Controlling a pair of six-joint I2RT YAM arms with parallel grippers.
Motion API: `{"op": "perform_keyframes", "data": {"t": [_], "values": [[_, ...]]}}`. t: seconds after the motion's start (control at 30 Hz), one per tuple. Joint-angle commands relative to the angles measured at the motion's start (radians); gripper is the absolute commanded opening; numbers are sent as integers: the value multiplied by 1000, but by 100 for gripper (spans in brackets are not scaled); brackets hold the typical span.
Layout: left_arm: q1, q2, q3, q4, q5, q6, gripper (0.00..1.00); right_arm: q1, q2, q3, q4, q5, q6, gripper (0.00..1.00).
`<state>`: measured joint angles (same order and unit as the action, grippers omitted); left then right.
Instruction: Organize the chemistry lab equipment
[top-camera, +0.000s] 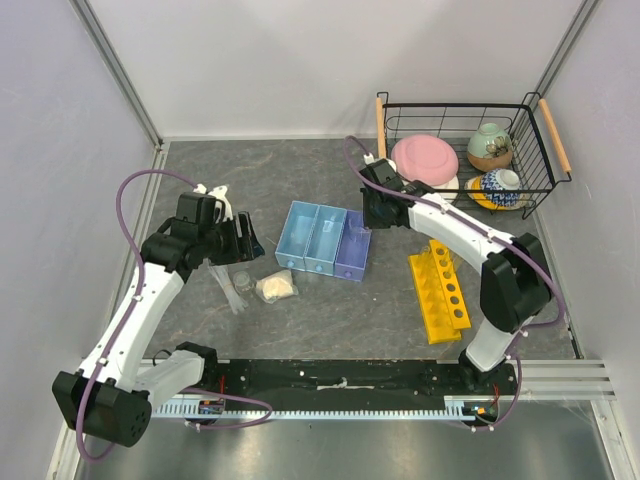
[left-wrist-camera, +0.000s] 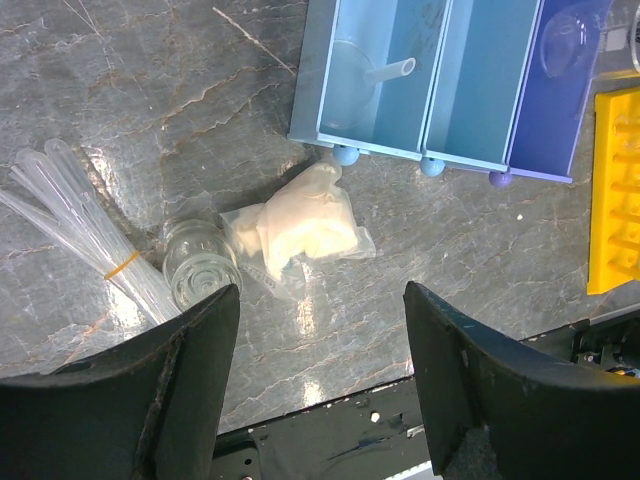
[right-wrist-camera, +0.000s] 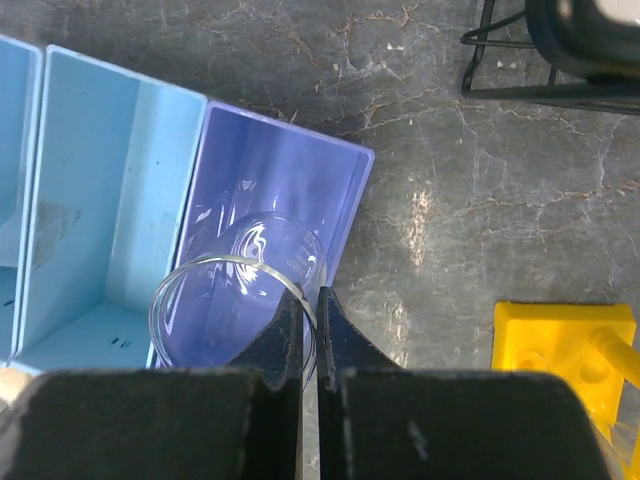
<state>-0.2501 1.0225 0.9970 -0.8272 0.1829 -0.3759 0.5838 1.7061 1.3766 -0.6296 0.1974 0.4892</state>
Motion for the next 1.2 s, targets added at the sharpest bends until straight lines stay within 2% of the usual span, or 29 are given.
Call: {"op": "perform_keyframes", "data": {"t": [0.0,0.23,0.7,0.77,0.9,1.0,1.17], "values": [[5,10,15,36,6,0,74,-19,42,38,74,-24,-34,0],[5,21,23,36,6,2,74,-25,121,87,93,-61,-119,0],[5,14,25,36,21,3,74,-25,208,122,71,-161,-397,0],[5,13,25,37,26,3,74,-25,208,119,73,-162,-408,4],[5,2,22,36,29,5,74,-24,204,118,64,-156,-416,23],[5,-2,19,36,29,5,74,-24,193,121,57,-141,-413,32],[5,-10,17,36,32,6,74,-24,159,137,42,-112,-408,35]]}}
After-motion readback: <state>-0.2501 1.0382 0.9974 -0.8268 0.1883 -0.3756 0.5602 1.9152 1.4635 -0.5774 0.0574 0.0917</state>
